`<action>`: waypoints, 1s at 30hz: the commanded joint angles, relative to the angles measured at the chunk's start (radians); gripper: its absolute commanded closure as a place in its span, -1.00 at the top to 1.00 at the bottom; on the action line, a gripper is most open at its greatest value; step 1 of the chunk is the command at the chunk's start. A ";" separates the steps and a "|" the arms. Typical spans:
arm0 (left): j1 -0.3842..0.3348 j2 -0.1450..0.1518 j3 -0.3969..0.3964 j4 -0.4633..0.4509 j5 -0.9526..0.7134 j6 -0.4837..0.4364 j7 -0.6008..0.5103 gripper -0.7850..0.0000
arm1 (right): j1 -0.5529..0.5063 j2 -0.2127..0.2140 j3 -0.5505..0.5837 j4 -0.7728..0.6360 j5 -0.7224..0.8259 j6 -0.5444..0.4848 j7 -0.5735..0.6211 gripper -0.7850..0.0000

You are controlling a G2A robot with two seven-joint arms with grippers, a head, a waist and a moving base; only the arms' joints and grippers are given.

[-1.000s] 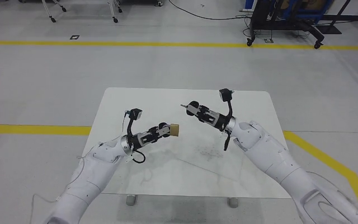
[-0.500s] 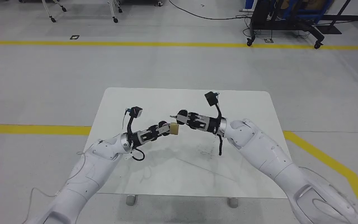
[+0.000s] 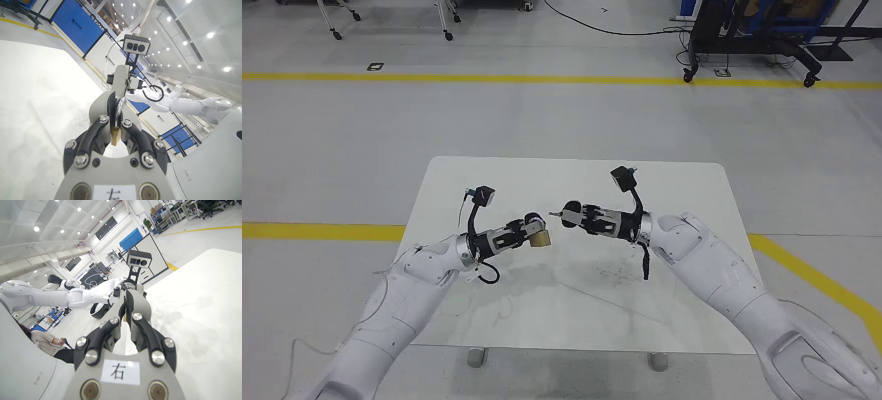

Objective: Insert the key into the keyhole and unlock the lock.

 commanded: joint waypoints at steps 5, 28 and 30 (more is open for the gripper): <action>0.001 0.000 0.000 0.000 -0.001 0.009 0.004 -1.00 | 0.000 0.000 0.002 0.001 -0.001 0.000 -0.003 -1.00; -0.091 -0.041 0.015 0.057 -0.442 0.721 -0.144 -1.00 | -0.163 0.050 0.119 -0.212 0.289 0.306 0.098 -1.00; -0.101 -0.039 0.026 0.047 -0.332 0.748 -0.059 -1.00 | -0.163 0.050 0.119 -0.212 0.289 0.306 0.098 -1.00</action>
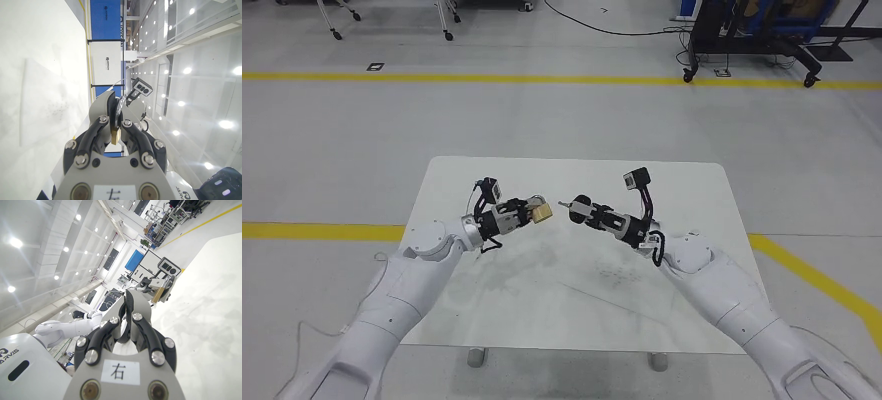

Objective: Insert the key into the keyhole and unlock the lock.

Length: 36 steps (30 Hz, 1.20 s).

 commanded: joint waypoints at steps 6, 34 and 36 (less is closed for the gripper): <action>0.013 0.005 0.005 -0.093 0.146 0.205 0.139 -1.00 | 0.010 0.002 0.022 -0.004 -0.269 0.046 -0.120 -1.00; 0.072 -0.006 -0.066 -0.163 0.047 0.279 0.195 -1.00 | -0.159 0.040 0.105 -0.333 -0.736 0.297 -0.205 -1.00; 0.079 -0.008 -0.071 -0.170 0.053 0.264 0.212 -1.00 | -0.157 0.031 0.093 -0.325 -0.711 0.337 -0.224 -1.00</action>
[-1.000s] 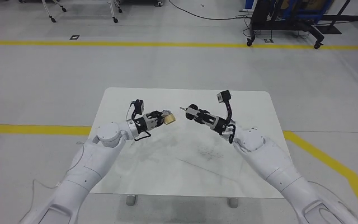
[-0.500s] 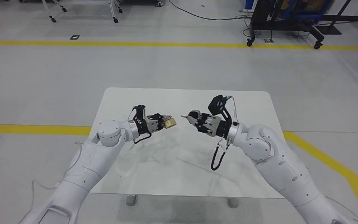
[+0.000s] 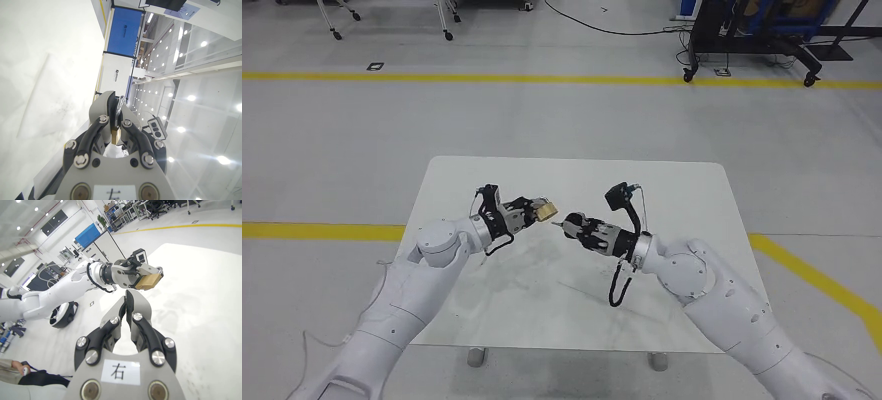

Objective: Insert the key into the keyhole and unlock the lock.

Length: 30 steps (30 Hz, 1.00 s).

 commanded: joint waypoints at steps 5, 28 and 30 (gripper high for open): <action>0.025 -0.003 -0.009 -0.036 0.051 -0.056 0.069 -1.00 | -0.007 -0.019 -0.018 0.015 0.089 0.081 -0.035 -1.00; 0.079 -0.012 -0.062 -0.098 0.117 -0.095 0.143 -1.00 | 0.011 -0.081 -0.051 0.139 0.222 0.052 -0.127 -1.00; 0.085 -0.012 -0.069 -0.103 0.123 -0.097 0.145 -1.00 | 0.007 -0.084 -0.049 0.143 0.245 0.029 -0.113 -1.00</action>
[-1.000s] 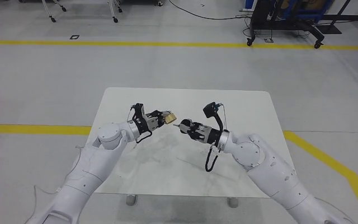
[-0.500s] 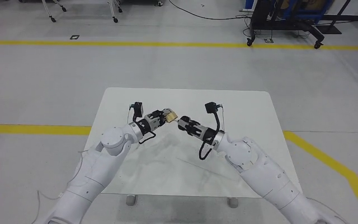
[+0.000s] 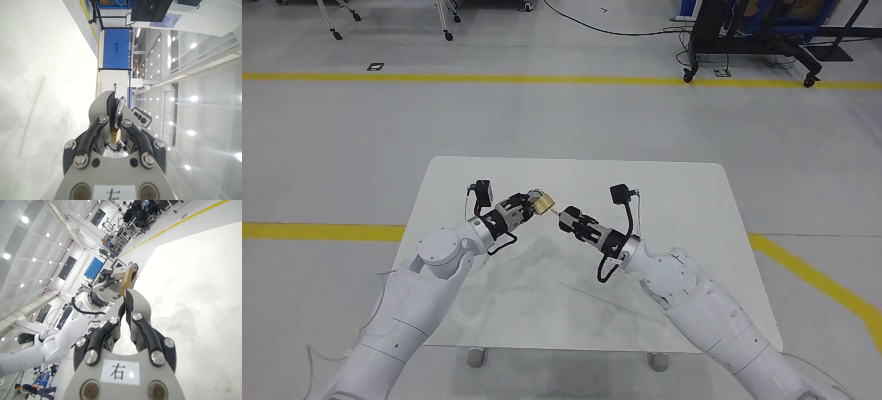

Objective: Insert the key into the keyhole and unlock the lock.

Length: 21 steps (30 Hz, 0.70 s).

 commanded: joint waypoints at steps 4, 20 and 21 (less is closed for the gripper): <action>0.011 -0.001 -0.011 -0.012 0.020 -0.006 0.010 -1.00 | -0.003 -0.006 0.010 0.015 0.048 -0.040 0.034 -1.00; 0.020 -0.009 -0.021 -0.022 0.065 -0.009 -0.001 -1.00 | 0.022 -0.033 0.005 0.056 0.073 -0.012 0.057 -1.00; 0.020 -0.010 -0.022 -0.021 0.067 -0.010 -0.002 -1.00 | 0.022 -0.035 0.005 0.058 0.076 -0.012 0.058 -1.00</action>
